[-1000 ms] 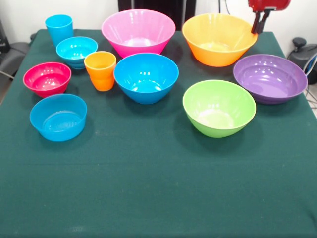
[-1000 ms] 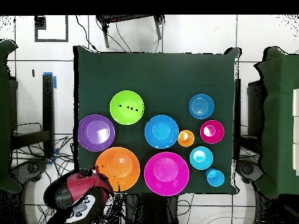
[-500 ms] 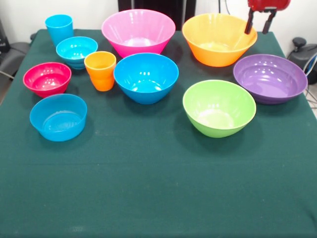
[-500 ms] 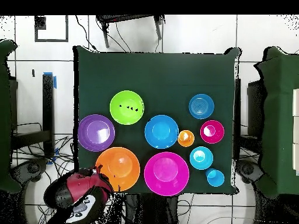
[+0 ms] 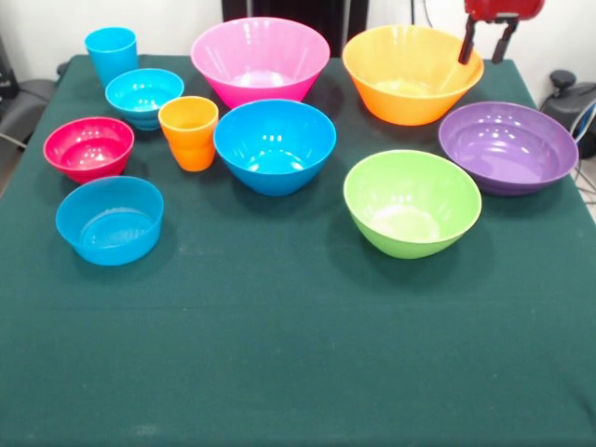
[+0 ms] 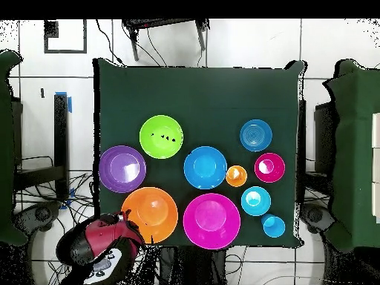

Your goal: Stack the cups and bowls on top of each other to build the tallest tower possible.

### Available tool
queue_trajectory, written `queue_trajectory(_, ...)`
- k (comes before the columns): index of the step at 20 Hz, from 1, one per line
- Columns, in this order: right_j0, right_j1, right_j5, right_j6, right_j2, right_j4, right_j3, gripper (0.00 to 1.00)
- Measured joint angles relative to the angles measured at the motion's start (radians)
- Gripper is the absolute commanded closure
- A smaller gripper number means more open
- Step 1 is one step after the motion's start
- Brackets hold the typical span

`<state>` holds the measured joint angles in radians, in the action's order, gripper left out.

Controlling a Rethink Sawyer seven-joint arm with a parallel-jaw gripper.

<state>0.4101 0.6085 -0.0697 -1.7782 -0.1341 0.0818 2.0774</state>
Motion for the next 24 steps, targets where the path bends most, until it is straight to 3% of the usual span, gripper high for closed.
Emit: queue_trajectory(24,0.000,-0.033,0.000,0.000,-0.001,0.000,-0.003,0.00)
